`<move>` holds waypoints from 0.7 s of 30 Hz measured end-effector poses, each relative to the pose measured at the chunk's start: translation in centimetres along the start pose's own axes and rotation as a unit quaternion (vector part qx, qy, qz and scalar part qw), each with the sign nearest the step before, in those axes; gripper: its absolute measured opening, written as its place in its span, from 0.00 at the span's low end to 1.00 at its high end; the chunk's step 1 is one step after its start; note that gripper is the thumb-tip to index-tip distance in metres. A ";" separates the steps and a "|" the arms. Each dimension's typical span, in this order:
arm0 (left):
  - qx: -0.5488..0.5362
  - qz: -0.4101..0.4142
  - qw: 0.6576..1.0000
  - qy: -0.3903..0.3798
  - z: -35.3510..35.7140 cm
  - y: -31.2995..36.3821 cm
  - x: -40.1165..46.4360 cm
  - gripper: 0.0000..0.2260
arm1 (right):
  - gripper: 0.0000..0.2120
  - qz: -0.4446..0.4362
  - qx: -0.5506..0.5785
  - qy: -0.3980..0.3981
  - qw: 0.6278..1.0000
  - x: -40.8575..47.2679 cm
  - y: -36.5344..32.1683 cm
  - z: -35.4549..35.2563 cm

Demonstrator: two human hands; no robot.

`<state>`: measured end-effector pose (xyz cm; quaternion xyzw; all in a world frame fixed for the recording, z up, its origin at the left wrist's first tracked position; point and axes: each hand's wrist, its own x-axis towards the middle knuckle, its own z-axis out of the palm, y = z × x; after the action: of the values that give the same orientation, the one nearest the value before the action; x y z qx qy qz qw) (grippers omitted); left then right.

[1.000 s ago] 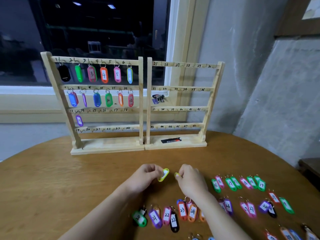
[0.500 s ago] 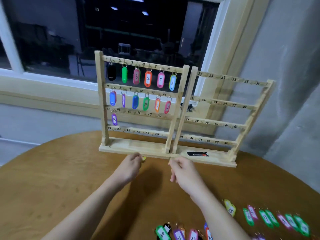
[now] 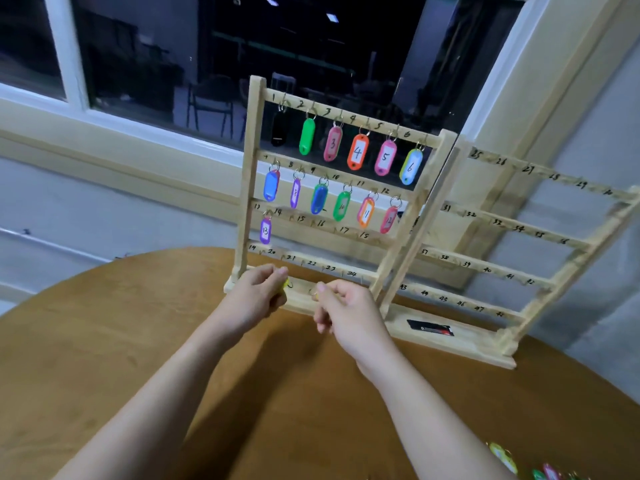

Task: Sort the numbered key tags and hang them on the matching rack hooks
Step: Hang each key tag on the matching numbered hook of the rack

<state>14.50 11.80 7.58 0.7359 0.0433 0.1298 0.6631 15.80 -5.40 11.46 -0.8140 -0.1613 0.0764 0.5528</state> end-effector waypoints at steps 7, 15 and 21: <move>-0.081 0.053 0.994 0.051 -0.9 1.9 3.5 0.14 | 0.10 -0.003 0.081 0.009 0.997 3.1 -1.4 1.5; 0.000 0.099 0.981 0.165 0.3 1.6 7.4 0.15 | 0.12 -0.050 0.073 0.023 0.996 5.7 -1.7 1.9; 0.007 0.098 0.978 0.182 0.5 2.0 7.7 0.13 | 0.13 -0.065 0.099 0.040 0.992 6.1 -1.6 1.7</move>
<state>21.82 12.85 10.56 0.7051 0.0915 0.3255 0.6233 20.74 -1.24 12.62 -0.7455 -0.1832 0.0228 0.6404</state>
